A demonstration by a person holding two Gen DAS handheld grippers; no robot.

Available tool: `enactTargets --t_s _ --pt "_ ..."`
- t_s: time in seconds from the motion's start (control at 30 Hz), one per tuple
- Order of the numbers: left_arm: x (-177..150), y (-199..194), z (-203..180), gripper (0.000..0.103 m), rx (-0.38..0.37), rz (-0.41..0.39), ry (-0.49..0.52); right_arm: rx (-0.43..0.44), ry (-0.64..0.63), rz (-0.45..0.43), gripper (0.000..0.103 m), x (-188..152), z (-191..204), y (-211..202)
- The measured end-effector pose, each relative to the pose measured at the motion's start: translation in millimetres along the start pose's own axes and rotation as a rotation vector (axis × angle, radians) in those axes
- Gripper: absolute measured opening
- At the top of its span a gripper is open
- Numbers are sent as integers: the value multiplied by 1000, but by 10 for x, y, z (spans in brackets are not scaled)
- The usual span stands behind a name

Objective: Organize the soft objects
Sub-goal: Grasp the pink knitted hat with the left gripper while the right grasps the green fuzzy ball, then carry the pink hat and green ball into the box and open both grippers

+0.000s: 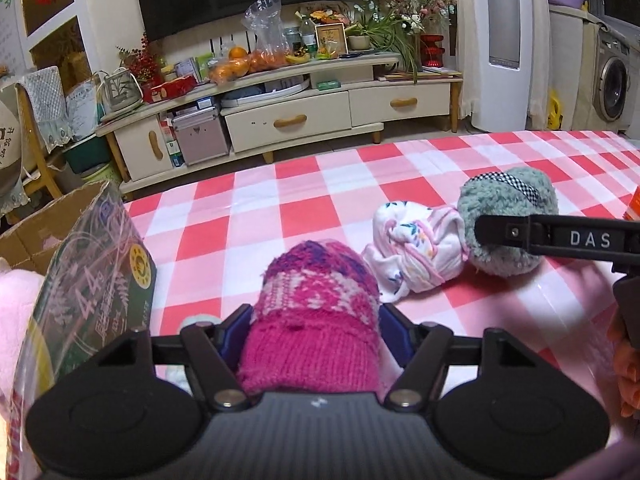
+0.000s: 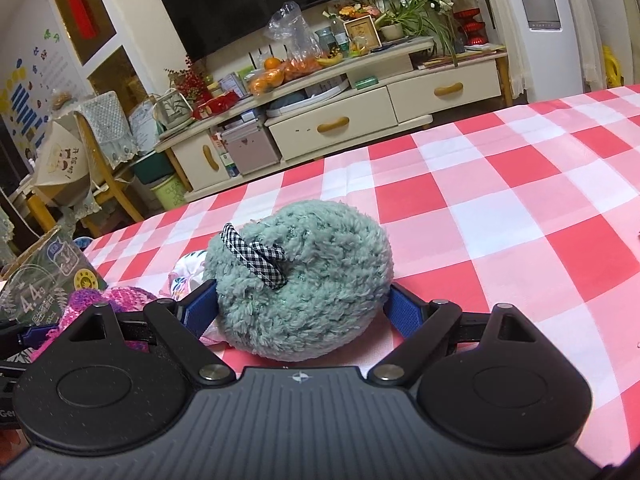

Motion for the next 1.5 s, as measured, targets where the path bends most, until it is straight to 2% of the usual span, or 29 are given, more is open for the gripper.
enactTargets --t_s 0.07,0.13,0.23,0.43,0.87,1.2,1.5 --pt "-1 -22 -7 65 3 -5 -3 0 -7 -3 103 1 5 -12" --pt "1 -32 -10 63 4 -8 -13 -3 -15 -5 95 6 14 -31" --pt "-11 -61 -9 60 -4 -13 -40 -4 -23 -3 89 20 12 -54" --pt "-53 -127 -17 57 -37 -10 -96 4 -44 2 83 -7 36 -89" --pt "-225 -296 -111 56 -150 14 -204 144 28 85 82 -247 236 -288" --pt "-302 -407 -91 55 -199 15 -246 186 79 113 82 -324 267 -348" --pt "-270 -624 26 55 -231 -28 -270 197 62 89 82 -298 375 -459"
Point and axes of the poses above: each gripper's, at about its wrist camera, not at the fingertips, and y roughly the way its jaws point, z to its left, x to its top, the point moved 8 cm from there along y, roughly the way its jaws point, and after that the axes turned 6 degrees about -y, right-handed, at the moved point
